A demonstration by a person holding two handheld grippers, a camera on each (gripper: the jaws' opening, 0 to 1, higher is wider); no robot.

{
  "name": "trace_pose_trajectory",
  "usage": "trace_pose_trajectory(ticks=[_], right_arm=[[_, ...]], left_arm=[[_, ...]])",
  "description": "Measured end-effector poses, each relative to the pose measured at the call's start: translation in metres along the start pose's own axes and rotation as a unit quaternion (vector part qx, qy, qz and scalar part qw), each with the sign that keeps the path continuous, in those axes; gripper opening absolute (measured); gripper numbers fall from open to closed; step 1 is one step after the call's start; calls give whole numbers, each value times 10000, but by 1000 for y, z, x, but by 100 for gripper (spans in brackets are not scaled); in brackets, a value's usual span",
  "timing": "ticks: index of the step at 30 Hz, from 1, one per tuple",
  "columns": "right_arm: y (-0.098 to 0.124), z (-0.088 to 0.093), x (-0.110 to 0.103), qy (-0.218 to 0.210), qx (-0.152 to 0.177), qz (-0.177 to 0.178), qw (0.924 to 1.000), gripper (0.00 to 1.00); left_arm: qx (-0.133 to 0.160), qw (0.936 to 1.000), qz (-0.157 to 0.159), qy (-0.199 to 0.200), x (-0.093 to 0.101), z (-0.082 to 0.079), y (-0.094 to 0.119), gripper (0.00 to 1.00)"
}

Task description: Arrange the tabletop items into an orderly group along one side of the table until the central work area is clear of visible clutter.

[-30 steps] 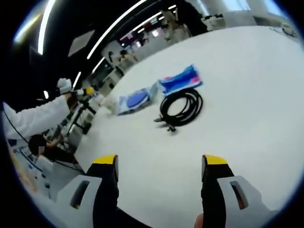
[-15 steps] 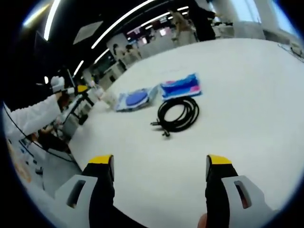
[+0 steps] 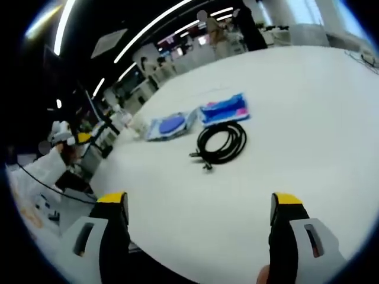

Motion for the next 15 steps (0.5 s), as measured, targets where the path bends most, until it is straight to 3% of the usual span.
trace_pose_trajectory(ticks=[9,15], right_arm=[[7,7,0,-34,-72,0,10000,99],[6,11,-3,35,-196,-32,9998,99]], left_arm=[[-76,9998,160,-51,17,31,23,100],[-196,9997,163,-65,17,49,32,100]])
Point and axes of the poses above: the point that each gripper's makers call its tool centre point, and the gripper's own axes: y roughly backward along the fingers, x roughly to its right, z roughly out of its underside, the point moved 2 cm from there along y, roughly backward along the fingers, and after that the axes turned 3 degrees about -z, right-handed, at the moved point
